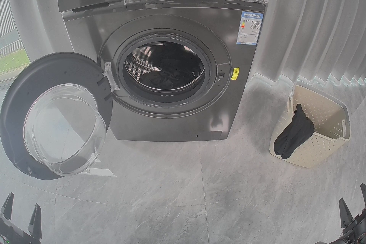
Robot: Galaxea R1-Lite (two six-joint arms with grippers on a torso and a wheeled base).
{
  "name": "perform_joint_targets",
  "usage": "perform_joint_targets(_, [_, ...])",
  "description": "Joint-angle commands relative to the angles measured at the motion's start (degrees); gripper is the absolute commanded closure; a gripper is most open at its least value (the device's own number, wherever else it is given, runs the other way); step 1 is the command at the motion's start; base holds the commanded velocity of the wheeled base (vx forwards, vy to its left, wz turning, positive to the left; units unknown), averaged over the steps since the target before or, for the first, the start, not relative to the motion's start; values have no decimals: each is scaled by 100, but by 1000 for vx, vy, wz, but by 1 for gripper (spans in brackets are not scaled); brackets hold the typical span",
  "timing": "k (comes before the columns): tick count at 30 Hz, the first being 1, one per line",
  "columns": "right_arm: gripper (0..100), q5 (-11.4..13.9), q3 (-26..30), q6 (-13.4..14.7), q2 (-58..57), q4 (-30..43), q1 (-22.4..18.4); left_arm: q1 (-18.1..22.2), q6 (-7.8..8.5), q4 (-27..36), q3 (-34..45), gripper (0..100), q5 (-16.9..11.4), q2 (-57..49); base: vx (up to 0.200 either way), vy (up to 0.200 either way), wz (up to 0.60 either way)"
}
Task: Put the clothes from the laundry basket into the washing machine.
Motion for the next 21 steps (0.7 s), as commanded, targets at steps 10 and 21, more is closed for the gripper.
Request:
perform_joint_targets(10, [0, -3, 101, 1, 29, 0, 0, -30, -434, -35, 92, 0, -7, -160, 0, 0, -360])
perform_joint_targets(21, [0, -3, 101, -8, 29, 0, 0, -30, -443, -35, 92, 0, -16, -160, 0, 0, -55])
